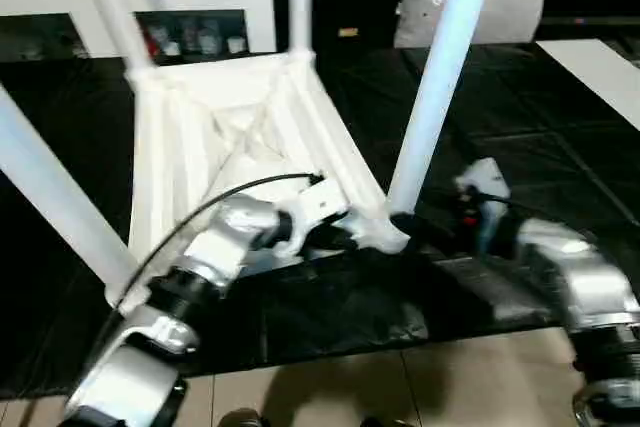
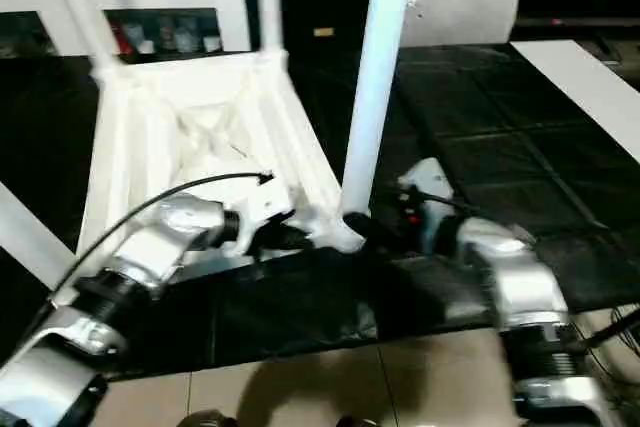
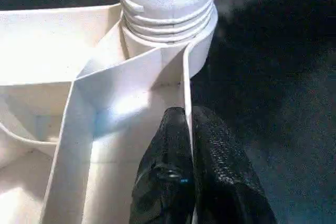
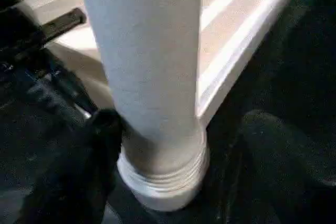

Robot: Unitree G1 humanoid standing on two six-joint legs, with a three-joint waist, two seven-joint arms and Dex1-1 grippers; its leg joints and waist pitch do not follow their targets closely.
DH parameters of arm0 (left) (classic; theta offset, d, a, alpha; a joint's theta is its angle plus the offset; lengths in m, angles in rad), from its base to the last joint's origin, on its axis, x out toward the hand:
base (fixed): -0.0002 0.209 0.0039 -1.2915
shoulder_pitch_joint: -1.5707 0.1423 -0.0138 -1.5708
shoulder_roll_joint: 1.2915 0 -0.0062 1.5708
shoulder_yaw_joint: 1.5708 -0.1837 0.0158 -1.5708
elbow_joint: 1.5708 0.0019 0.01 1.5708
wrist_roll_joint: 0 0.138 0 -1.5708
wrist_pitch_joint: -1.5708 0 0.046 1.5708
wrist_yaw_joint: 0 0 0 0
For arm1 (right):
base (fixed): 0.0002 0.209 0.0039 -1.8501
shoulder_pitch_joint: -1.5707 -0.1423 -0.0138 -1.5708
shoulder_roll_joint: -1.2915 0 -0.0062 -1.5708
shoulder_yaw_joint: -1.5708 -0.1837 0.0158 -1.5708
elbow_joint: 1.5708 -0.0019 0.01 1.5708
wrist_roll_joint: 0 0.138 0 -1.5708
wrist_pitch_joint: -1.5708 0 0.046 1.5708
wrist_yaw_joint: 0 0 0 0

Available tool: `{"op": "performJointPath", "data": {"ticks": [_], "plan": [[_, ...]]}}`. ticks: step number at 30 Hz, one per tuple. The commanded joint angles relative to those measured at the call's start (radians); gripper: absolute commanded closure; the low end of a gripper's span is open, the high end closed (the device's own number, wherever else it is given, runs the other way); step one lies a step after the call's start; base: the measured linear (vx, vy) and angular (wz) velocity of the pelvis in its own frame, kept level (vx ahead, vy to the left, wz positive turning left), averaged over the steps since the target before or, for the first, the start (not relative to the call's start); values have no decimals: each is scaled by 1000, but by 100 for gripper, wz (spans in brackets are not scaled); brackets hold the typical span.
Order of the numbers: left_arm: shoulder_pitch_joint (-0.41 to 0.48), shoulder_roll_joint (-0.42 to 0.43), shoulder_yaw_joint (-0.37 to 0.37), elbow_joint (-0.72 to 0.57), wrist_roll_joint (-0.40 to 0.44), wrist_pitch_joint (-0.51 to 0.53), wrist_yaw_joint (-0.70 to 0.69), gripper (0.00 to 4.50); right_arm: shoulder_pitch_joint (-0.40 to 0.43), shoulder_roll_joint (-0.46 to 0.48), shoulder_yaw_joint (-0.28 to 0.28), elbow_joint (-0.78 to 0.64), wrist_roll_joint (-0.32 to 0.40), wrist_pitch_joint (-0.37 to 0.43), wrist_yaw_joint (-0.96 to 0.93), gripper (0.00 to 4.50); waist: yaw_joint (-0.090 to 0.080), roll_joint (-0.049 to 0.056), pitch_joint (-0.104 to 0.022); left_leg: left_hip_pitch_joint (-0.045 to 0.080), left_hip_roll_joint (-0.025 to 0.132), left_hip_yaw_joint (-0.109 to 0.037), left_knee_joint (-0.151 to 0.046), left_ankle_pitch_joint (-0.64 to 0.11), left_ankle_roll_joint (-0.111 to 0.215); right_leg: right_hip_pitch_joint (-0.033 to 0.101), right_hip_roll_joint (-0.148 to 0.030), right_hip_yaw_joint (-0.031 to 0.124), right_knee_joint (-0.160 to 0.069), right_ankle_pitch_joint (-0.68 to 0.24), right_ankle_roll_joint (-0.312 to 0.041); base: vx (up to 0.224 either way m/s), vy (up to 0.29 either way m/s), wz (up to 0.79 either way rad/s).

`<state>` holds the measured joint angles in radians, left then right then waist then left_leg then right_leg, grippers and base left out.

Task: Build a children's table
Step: Rotate leg to tighten

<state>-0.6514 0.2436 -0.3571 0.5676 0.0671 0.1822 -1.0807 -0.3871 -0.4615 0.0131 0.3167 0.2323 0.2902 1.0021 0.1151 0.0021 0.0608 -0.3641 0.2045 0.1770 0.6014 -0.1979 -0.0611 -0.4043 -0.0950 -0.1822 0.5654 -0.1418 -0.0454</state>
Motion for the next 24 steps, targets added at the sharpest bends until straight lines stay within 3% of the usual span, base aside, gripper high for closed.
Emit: {"op": "performJointPath", "data": {"ticks": [1, 6, 12, 19, 24], "plan": [[-3, 4, -42, -39, -18, -49, -87, 450, 2, -26, 14, -21, 6, -27, 73, 60, 6, -11, -81, 12, 40, -10, -62, -121, 87, 67, -84, 74, -71, -349, -76, 0, 0, 0], [-26, 51, -92, 0, -8, -153, -227, 450, 1, -99, 72, -24, 60, -58, 316, 92, 26, -15, -80, 18, 44, -9, -65, -143, 85, 64, -83, 78, -72, -383, -68, 0, 0, 0], [-39, 67, -123, -7, -10, -198, -320, 450, -23, -111, 117, -3, 68, -63, 430, 140, 47, -15, -84, 15, 47, -9, -63, -111, 85, 65, -84, 81, -62, -344, -85, 0, 0, 0], [-46, 61, -133, -3, -6, -225, -347, 450, -43, -99, 152, 29, 57, -83, 471, 212, 52, -17, -86, 14, 46, -9, -63, -106, 77, 66, -85, 81, -60, -342, -89, 0, 0, 0], [-47, 63, -128, 13, -3, -226, -341, 450, -36, -103, 163, 4, 75, -38, 505, 235, 53, -18, -85, 12, 45, -10, -62, -105, 73, 67, -84, 80, -61, -357, -76, 0, 0, 0]]}}
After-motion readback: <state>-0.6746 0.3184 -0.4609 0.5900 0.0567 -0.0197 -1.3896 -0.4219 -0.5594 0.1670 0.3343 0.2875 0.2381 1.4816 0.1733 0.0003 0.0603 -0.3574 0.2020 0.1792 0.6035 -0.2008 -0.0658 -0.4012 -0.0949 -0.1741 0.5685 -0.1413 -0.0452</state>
